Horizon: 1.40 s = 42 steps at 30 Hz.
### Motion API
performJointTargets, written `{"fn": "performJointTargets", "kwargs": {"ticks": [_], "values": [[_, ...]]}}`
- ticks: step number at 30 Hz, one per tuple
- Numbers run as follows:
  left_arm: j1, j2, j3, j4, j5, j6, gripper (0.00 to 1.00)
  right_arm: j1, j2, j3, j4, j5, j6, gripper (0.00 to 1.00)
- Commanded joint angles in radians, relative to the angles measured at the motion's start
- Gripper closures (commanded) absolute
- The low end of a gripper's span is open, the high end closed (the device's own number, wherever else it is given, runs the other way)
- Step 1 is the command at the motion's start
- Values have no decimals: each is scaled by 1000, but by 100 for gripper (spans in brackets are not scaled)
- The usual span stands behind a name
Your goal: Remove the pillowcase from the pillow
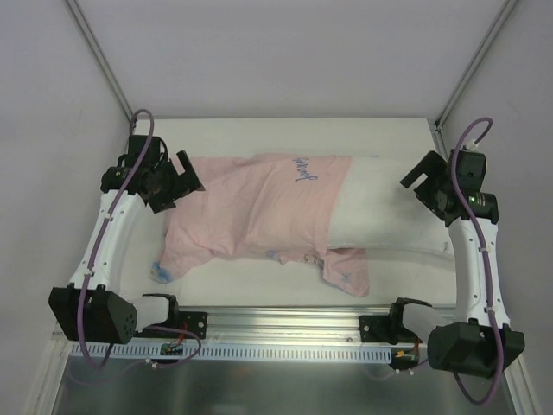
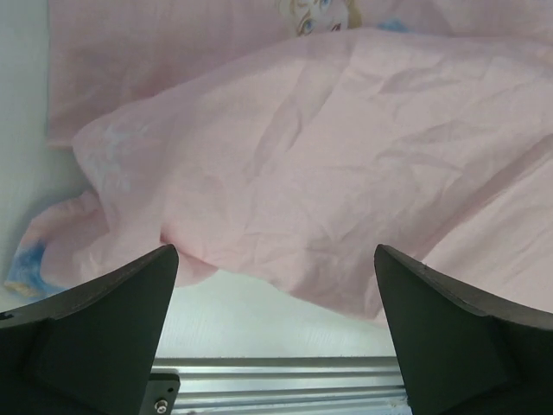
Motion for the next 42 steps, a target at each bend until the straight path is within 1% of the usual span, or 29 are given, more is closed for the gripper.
{"fn": "performJointTargets", "kwargs": {"ticks": [1,4,5,7,8,9,10,12,13,15,16,17,18,19,20,21,23,24,25,27,29,30,31,34,36,38,40,41,42], "values": [[-49,112,138,34,-82,-11,1,79,-29,130,-30,200,-25,4],[-76,276,282,34,-84,-28,1,143,71,233,-48,214,-42,4],[-91,371,351,32,-65,-31,2,172,152,308,-79,206,-58,4],[-111,459,403,34,-21,-33,3,208,247,398,-116,200,-74,4],[-125,523,420,34,5,-39,5,225,295,444,-137,194,-87,4],[-144,545,437,34,4,-40,5,260,386,487,-153,192,-105,4],[-182,568,442,34,-2,-44,6,277,430,561,-180,183,-113,4],[-216,617,440,35,-7,-48,7,318,500,606,-197,163,-124,4],[-242,628,431,35,-5,-50,8,326,540,600,-187,101,-128,4],[-266,637,387,49,-2,-51,9,337,548,542,-147,33,-124,2],[-280,636,367,55,1,-50,9,343,519,447,-92,-22,-113,5],[-303,627,347,61,4,-45,15,350,496,392,-60,-30,-107,10],[-312,617,298,63,7,-45,19,361,470,335,-9,-33,-101,13],[-322,604,269,75,12,-45,22,366,420,228,8,-36,-87,19],[-341,572,200,81,18,-47,29,370,394,175,30,-41,-82,20],[-355,550,163,87,25,-48,33,372,369,126,53,-42,-79,20],[-410,477,79,121,57,-71,39,375,296,-4,73,-39,-76,20],[-435,450,1,130,68,-82,42,374,275,-43,91,-38,-75,20],[-461,424,-36,144,85,-96,44,375,257,-76,94,-30,-78,20],[-545,348,-115,152,93,-140,44,375,219,-146,97,-10,-91,20],[-575,277,-143,150,110,-155,41,374,203,-173,99,14,-101,18],[-572,252,-146,150,111,-154,39,374,199,-184,103,14,-114,17],[-567,199,-135,144,98,-143,30,372,198,-184,103,14,-122,16],[-511,131,-36,109,59,-117,22,372,205,-169,103,14,-147,14],[-465,125,47,100,33,-108,22,372,208,-158,100,13,-151,10],[-386,154,122,97,21,-108,20,372,206,-150,100,8,-151,9],[-331,229,173,87,-11,-128,13,372,206,-144,100,-1,-150,8],[-323,260,220,83,-39,-139,7,372,206,-143,99,-3,-145,8],[-317,293,242,75,-77,-148,5,372,205,-141,96,-9,-144,8]]}}
